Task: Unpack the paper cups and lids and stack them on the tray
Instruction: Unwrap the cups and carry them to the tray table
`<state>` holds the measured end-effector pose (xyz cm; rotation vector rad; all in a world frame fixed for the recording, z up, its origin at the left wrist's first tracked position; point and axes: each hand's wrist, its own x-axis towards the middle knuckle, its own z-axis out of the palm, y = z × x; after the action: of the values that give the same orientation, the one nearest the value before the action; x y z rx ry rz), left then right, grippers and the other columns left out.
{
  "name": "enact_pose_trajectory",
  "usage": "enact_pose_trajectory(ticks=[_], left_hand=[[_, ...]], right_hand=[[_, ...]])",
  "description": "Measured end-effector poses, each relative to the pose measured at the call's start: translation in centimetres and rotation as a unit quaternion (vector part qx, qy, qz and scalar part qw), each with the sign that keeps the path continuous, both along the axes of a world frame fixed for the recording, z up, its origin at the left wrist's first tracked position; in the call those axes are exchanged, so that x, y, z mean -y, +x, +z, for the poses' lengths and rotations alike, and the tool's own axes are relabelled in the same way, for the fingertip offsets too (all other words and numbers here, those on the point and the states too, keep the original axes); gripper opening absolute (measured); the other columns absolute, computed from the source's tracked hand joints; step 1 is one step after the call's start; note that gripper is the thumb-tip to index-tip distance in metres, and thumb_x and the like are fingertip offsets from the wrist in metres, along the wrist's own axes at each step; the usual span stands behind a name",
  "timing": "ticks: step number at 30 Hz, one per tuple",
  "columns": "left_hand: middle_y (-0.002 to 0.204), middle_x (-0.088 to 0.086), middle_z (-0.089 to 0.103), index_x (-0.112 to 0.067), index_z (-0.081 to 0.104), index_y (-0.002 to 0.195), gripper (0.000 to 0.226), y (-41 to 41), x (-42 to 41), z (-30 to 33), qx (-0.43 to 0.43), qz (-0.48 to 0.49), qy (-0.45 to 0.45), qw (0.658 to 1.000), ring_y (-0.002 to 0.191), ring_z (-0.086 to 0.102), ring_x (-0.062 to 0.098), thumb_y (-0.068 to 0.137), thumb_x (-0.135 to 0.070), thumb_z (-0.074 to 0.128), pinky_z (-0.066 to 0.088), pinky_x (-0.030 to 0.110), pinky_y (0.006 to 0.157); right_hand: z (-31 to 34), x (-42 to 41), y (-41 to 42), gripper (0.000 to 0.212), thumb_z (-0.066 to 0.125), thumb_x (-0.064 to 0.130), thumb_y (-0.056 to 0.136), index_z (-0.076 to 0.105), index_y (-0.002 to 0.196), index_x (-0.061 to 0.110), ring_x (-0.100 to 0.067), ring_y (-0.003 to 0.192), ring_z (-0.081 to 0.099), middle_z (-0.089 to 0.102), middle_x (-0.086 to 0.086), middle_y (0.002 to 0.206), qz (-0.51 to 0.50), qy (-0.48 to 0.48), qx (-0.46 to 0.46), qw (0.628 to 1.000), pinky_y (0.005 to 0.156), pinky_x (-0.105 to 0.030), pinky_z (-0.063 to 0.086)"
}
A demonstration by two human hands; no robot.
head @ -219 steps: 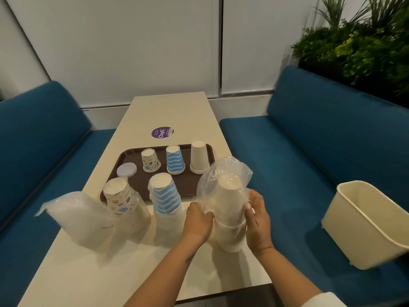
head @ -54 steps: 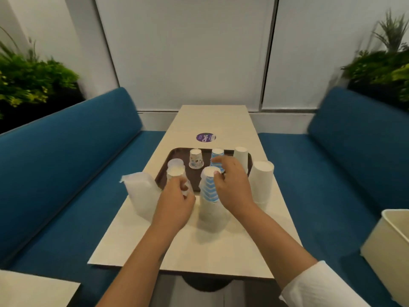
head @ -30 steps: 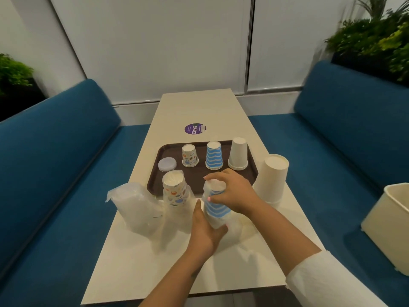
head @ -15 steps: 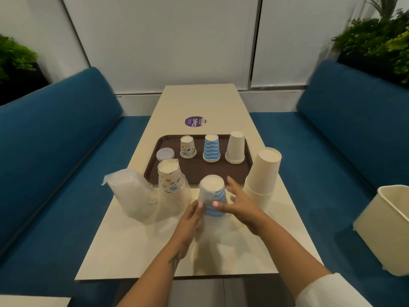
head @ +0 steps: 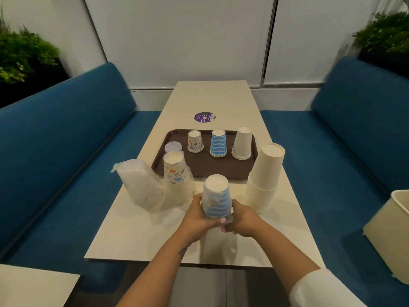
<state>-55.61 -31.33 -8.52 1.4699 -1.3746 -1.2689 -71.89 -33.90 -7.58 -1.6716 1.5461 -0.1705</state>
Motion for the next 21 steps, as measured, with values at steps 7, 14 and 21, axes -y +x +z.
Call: enact_pose_trajectory(ticks=[7,14,21], left_hand=[[0.115,-0.009,0.056,-0.022,0.037,0.121,0.074,-0.9,0.5,-0.4,0.004,0.047,-0.014,0.999,0.102,0.056,-0.001,0.067,-0.020,0.087,0.049,0.014,0.077],[0.111,-0.010,0.056,-0.021,0.037,0.120,0.072,-1.1,0.4,-0.3,0.004,0.056,-0.021,0.998,0.097,0.057,-0.003,0.067,-0.015,0.086,0.049,0.010,0.071],[0.113,-0.011,0.056,-0.026,0.043,0.126,0.074,0.1,-0.1,-0.5,0.084,0.013,0.019,0.996,0.102,0.056,0.007,0.066,-0.016,0.086,0.045,0.016,0.080]], right_hand=[[-0.6,-0.3,0.1,0.018,0.063,0.008,0.084,0.059,0.100,0.002,-0.025,0.072,0.068,0.063,-0.014,0.084,-0.008,0.071,-0.090,0.993,0.067,-0.031,0.055],[0.6,-1.8,-0.6,0.025,0.062,0.017,0.090,0.068,0.114,0.012,-0.011,0.059,0.056,0.068,-0.004,0.088,0.095,0.209,0.096,0.969,0.062,-0.020,0.051],[3.8,-0.6,-1.5,0.059,0.035,0.058,0.096,0.045,0.124,0.007,-0.024,0.069,0.064,0.064,-0.013,0.106,-0.029,0.210,0.008,0.977,0.071,-0.035,0.054]])
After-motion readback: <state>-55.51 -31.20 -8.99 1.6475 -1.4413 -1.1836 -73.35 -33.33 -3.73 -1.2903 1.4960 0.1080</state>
